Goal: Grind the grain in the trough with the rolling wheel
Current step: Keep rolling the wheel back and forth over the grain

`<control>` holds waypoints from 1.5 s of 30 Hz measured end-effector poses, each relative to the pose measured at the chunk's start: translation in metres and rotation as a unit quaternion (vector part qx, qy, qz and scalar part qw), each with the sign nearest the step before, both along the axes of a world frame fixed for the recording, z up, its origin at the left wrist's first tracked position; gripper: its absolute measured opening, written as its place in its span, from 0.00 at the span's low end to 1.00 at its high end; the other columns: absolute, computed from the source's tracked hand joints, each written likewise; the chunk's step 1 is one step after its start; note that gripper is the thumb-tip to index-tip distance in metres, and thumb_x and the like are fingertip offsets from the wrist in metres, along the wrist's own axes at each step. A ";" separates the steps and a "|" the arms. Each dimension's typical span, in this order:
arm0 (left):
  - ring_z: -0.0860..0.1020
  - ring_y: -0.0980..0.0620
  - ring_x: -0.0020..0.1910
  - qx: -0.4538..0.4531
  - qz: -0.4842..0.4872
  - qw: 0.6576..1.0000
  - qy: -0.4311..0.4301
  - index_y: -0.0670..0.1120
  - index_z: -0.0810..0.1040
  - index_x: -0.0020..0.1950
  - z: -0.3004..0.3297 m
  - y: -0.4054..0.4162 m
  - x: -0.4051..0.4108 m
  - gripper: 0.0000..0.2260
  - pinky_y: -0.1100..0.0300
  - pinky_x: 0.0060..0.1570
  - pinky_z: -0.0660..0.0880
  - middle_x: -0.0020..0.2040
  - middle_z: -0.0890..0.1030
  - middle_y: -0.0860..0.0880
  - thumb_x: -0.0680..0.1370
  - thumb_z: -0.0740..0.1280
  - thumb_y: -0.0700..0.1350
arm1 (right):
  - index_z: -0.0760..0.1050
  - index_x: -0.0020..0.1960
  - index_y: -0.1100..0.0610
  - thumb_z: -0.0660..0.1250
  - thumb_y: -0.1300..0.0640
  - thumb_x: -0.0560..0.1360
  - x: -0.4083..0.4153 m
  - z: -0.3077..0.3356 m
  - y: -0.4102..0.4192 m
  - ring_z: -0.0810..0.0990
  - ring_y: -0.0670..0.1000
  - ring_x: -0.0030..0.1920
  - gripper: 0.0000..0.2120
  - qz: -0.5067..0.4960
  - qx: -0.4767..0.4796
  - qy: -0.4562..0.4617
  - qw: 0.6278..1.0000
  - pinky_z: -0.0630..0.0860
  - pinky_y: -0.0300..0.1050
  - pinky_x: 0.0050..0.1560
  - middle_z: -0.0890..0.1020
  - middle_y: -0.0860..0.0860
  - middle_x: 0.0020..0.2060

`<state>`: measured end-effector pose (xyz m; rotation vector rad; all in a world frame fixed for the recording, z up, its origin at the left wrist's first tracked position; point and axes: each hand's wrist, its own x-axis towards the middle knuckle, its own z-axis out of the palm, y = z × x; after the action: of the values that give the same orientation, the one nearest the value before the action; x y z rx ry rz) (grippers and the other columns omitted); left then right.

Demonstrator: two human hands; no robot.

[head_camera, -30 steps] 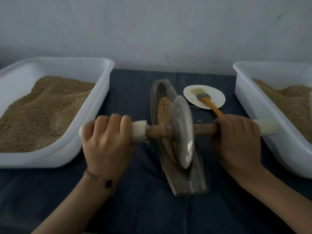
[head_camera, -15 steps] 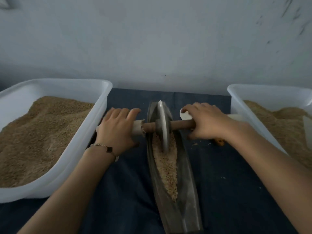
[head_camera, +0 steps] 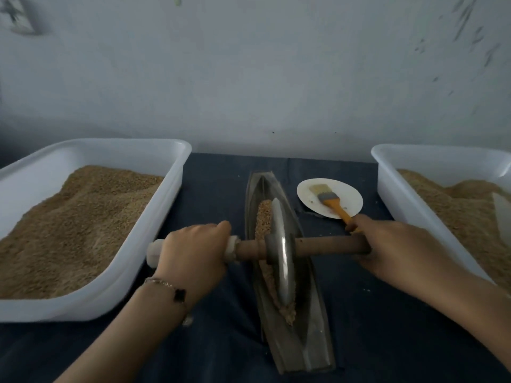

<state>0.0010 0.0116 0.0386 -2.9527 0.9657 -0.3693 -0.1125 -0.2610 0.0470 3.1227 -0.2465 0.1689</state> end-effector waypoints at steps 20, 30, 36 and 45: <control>0.72 0.53 0.27 -0.118 0.013 0.989 -0.089 0.53 0.64 0.35 -0.024 0.003 -0.008 0.17 0.63 0.24 0.55 0.30 0.74 0.53 0.64 0.74 0.48 | 0.75 0.51 0.60 0.73 0.69 0.63 0.012 -0.017 0.027 0.75 0.59 0.39 0.18 -0.074 -0.117 -0.189 0.972 0.70 0.52 0.38 0.75 0.56 0.40; 0.70 0.58 0.30 -0.088 0.063 0.994 0.024 0.54 0.66 0.34 -0.019 -0.003 0.037 0.12 0.61 0.29 0.64 0.31 0.71 0.57 0.70 0.64 0.58 | 0.76 0.41 0.56 0.71 0.63 0.66 0.057 -0.010 0.012 0.76 0.57 0.35 0.06 -0.076 -0.103 -0.159 0.979 0.67 0.47 0.33 0.77 0.53 0.33; 0.70 0.54 0.40 -0.124 0.045 0.990 -0.049 0.53 0.66 0.44 -0.001 -0.040 0.092 0.11 0.59 0.38 0.63 0.40 0.70 0.56 0.69 0.66 0.55 | 0.75 0.41 0.50 0.62 0.56 0.68 0.136 0.003 -0.024 0.75 0.48 0.34 0.04 -0.153 0.004 0.056 0.987 0.69 0.42 0.32 0.77 0.48 0.34; 0.69 0.55 0.32 -0.104 0.021 0.990 -0.096 0.51 0.67 0.38 -0.006 -0.026 0.034 0.14 0.61 0.36 0.64 0.33 0.70 0.56 0.68 0.73 0.49 | 0.71 0.53 0.49 0.64 0.57 0.74 0.071 -0.015 0.002 0.75 0.51 0.41 0.09 -0.113 -0.035 -0.085 0.989 0.66 0.44 0.38 0.71 0.46 0.38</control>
<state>0.0352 -0.0146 0.0326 -3.0376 0.8895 -0.7821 -0.0413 -0.2592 0.0319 2.9823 -0.5775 0.4318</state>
